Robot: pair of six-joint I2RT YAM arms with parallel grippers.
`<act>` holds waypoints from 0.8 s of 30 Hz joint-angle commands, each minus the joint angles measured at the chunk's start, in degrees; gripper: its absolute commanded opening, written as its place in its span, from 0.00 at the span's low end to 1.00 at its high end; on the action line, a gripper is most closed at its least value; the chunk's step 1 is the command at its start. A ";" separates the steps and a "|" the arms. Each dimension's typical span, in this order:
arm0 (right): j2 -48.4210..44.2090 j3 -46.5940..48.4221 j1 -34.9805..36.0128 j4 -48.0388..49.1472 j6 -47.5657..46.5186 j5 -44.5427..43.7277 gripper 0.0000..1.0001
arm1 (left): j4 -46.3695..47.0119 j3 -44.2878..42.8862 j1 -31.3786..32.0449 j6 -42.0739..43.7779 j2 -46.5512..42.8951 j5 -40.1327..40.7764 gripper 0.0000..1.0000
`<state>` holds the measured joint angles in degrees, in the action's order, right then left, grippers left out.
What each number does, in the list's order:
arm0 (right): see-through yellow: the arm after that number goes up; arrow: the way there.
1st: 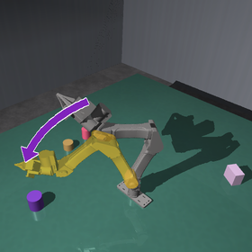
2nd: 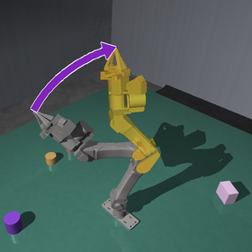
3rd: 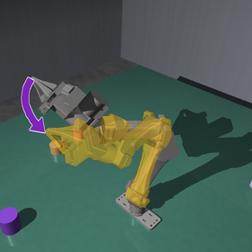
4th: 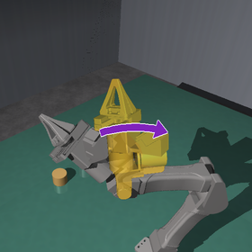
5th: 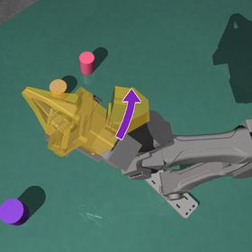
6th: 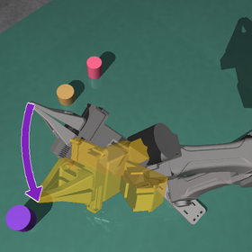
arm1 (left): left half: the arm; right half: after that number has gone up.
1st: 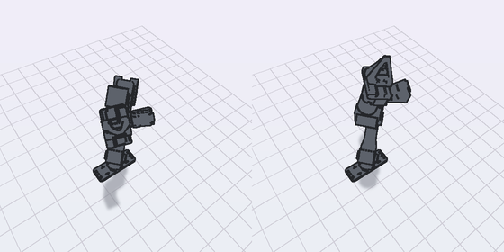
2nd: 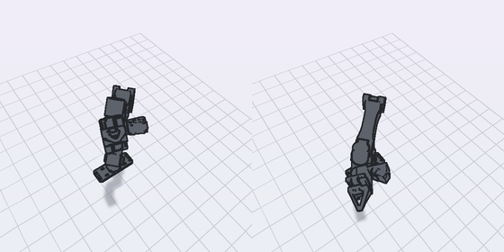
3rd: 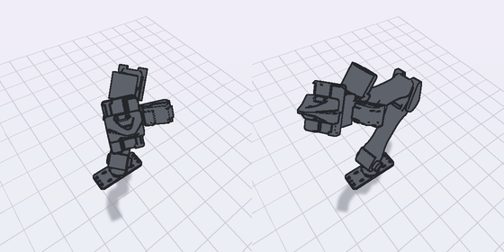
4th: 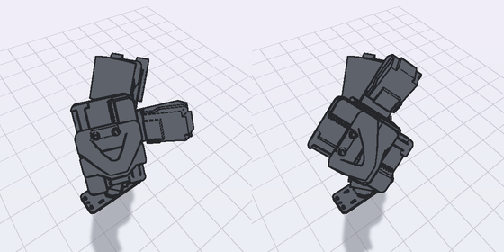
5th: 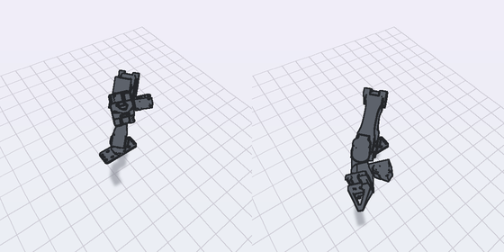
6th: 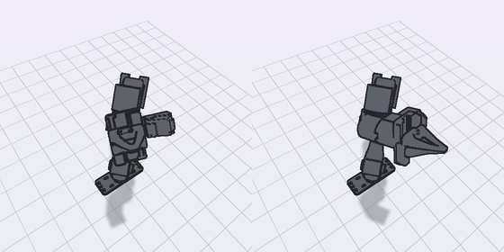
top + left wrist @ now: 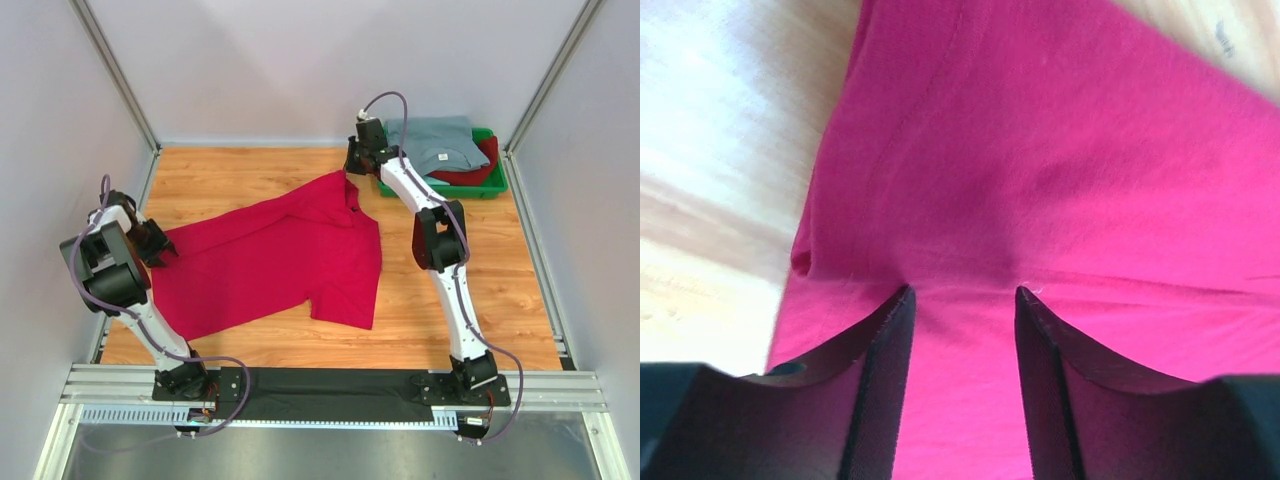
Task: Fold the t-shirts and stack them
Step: Fold the tshirt
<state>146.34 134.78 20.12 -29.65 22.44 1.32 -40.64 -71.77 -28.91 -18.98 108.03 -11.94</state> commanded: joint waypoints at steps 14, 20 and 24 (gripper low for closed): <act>-17.23 -12.50 0.96 -7.28 -3.10 9.82 0.42 | -2.16 9.17 2.36 -0.44 -24.43 -9.41 0.57; -11.53 -8.14 4.57 -5.16 -5.39 25.90 0.44 | -0.58 19.28 4.56 -4.74 -34.96 -12.84 0.55; -6.34 -3.14 5.81 -3.05 -5.12 29.78 0.51 | -2.33 22.19 6.40 -6.15 -41.04 -13.28 0.55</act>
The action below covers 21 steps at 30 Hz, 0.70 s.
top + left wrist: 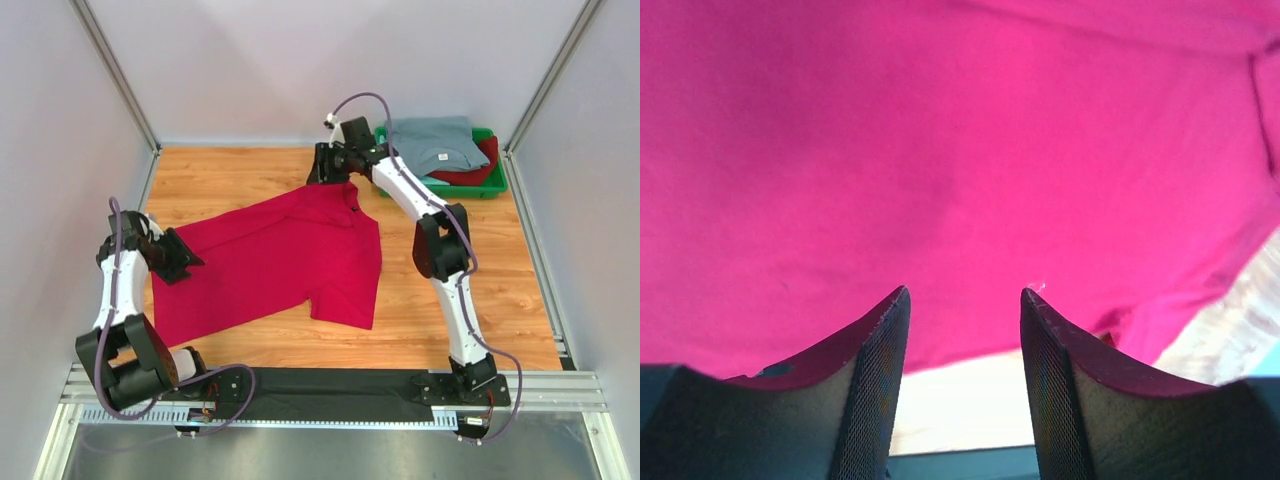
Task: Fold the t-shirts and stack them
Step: Fold the tshirt
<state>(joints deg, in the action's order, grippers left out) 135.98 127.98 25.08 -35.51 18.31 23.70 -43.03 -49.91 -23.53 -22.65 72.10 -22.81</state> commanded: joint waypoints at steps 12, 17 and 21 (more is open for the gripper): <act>11.14 7.54 3.39 3.07 -5.65 4.69 0.55 | -4.00 -1.15 1.91 -1.43 -7.94 0.13 0.54; 12.99 8.68 3.40 3.16 -5.91 3.72 0.54 | -3.56 -2.39 1.99 -1.86 -6.70 -0.04 0.54; 14.40 9.39 3.75 3.42 -5.56 2.75 0.49 | -3.29 -1.42 1.91 -2.04 -7.05 0.13 0.54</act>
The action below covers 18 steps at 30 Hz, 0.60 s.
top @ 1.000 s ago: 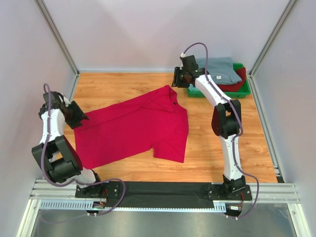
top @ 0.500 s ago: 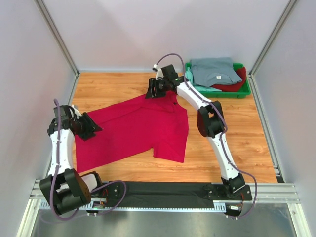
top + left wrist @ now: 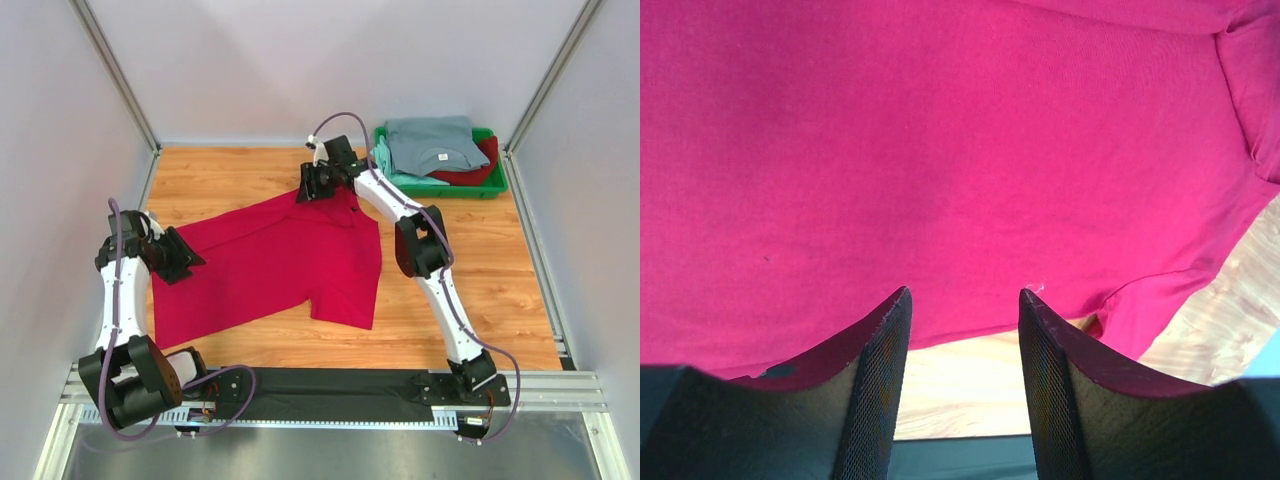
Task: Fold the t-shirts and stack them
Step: Fold the tshirt
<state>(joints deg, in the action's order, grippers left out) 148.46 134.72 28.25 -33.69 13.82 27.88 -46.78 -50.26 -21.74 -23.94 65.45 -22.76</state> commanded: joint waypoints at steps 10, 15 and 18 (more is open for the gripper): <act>4.11 4.06 1.90 2.32 -0.73 -4.50 0.40 | -0.06 -0.89 0.20 -0.05 -0.41 0.35 0.54; 3.15 4.06 1.99 1.61 -0.47 -5.90 0.21 | -0.32 -0.72 0.20 0.39 -0.59 0.70 0.55; 1.31 3.28 2.07 1.00 -0.20 -6.26 0.10 | -0.06 -0.54 0.12 0.57 -0.50 0.70 0.55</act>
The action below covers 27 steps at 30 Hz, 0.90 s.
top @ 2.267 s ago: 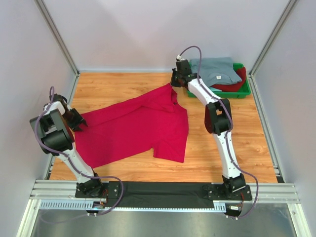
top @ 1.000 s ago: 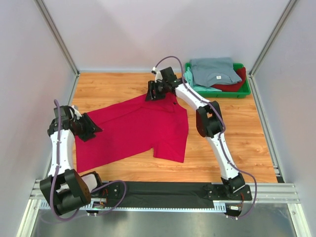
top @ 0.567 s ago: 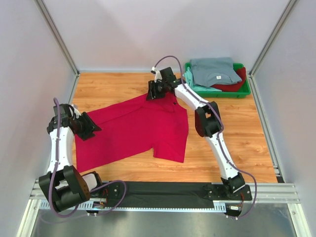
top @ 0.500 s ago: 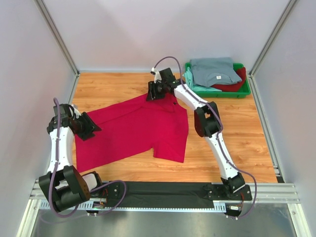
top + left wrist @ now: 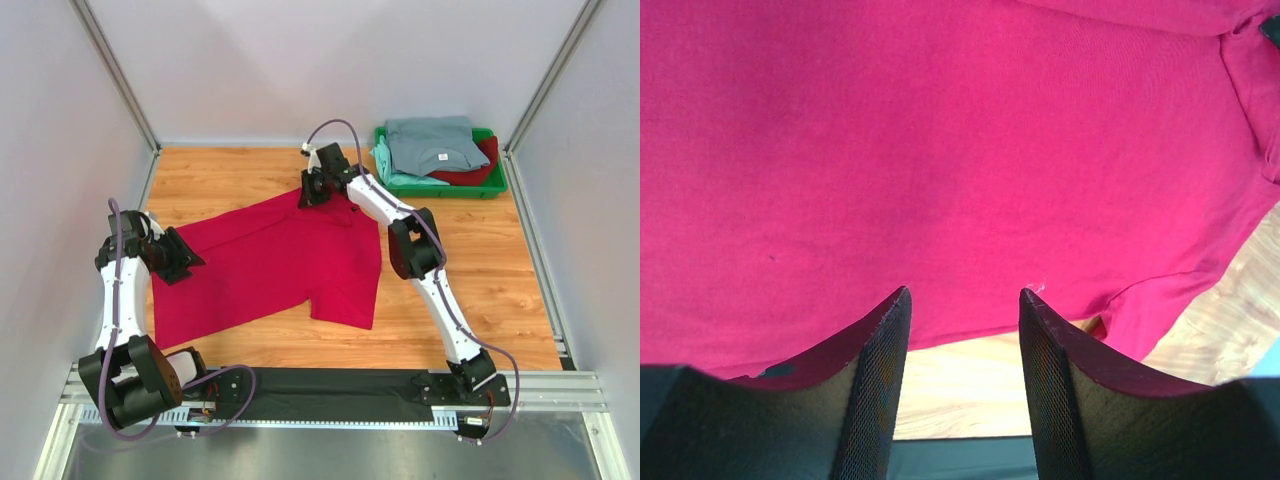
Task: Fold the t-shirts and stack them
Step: Fold the tshirt
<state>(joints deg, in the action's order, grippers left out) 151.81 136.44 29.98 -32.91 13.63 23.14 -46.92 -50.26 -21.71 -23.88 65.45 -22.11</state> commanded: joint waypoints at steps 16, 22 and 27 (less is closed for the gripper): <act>-13.38 -4.44 0.43 -7.16 5.18 -3.01 0.00 | 3.41 -1.24 0.09 -1.08 4.24 1.19 0.55; -13.20 -5.04 0.87 -11.65 8.16 -0.37 0.00 | 3.94 -4.32 -0.08 -0.38 7.67 2.07 0.55; -15.13 -7.51 2.36 -12.44 10.19 -0.72 0.00 | 3.50 -6.25 -1.57 -0.11 10.92 2.69 0.54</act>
<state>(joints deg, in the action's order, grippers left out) 140.49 129.58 30.76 -43.09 21.21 21.63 -44.21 -53.84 -21.96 -24.14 75.20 -19.77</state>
